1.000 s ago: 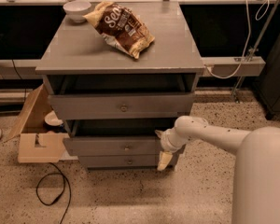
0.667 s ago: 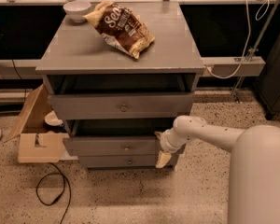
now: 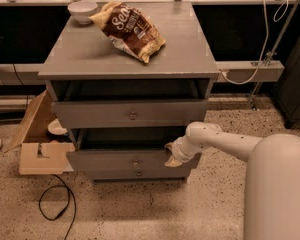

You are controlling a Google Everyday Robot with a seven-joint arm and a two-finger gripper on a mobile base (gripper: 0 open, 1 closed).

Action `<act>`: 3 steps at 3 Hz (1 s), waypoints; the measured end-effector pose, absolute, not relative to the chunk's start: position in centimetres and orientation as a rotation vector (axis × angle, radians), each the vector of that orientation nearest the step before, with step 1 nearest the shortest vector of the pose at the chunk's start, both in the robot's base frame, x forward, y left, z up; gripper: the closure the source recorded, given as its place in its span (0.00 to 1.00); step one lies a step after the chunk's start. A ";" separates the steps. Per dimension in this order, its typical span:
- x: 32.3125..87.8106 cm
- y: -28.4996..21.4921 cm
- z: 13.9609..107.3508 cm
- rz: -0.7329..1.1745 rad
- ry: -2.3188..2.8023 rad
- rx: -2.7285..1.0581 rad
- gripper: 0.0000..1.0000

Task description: Open middle drawer

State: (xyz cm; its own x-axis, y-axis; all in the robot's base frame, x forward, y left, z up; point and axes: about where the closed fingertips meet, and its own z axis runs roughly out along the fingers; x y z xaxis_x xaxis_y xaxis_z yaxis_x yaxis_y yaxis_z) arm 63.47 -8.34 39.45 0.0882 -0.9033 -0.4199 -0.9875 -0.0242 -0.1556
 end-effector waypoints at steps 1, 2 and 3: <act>63.5 -8.3 40.2 0.285 1.860 -1.973 0.84; 63.5 -8.3 40.6 0.285 1.860 -1.973 1.00; 61.6 -9.3 40.6 0.279 1.856 -1.942 1.00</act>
Offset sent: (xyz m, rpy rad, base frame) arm -0.1104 -0.0457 0.0630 0.0119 -0.1156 -0.0604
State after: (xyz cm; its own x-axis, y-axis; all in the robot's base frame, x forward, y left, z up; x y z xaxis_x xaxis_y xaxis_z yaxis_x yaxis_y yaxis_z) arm 61.57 -9.27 40.59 0.0802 -0.8969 -0.4349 -0.9851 -0.0048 -0.1718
